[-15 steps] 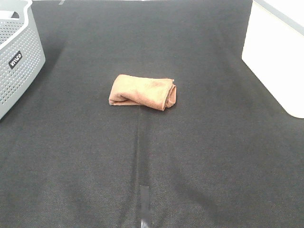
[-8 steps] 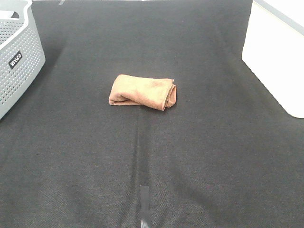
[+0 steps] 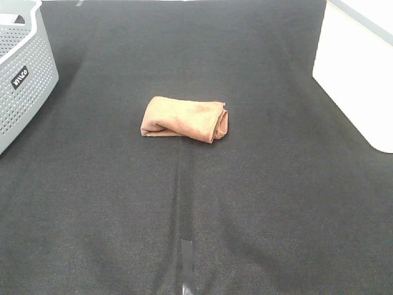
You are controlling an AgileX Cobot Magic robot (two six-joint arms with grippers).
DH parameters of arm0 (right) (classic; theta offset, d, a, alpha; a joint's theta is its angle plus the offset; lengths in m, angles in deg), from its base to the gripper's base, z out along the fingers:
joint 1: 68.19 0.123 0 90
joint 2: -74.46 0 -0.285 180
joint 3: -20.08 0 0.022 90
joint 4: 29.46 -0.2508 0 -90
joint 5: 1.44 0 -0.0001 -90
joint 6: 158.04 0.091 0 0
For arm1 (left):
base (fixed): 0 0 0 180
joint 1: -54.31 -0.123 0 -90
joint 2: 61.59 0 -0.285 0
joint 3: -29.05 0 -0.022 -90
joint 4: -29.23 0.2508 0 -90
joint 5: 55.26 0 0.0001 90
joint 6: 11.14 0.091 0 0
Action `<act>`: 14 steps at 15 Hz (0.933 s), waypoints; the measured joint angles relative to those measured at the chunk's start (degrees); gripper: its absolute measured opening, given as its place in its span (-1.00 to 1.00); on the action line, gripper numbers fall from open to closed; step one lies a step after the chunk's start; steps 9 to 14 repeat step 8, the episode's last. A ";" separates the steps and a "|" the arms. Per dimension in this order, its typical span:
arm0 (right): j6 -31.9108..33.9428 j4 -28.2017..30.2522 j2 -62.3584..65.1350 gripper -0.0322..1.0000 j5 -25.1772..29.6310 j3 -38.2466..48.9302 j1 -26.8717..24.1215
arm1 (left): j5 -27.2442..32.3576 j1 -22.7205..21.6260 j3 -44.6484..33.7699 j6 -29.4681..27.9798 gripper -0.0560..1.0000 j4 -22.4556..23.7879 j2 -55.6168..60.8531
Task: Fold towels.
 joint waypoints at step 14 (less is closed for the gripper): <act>0.00 0.00 0.00 0.47 0.00 0.00 0.00 | 0.00 0.00 0.00 0.00 0.35 0.00 0.00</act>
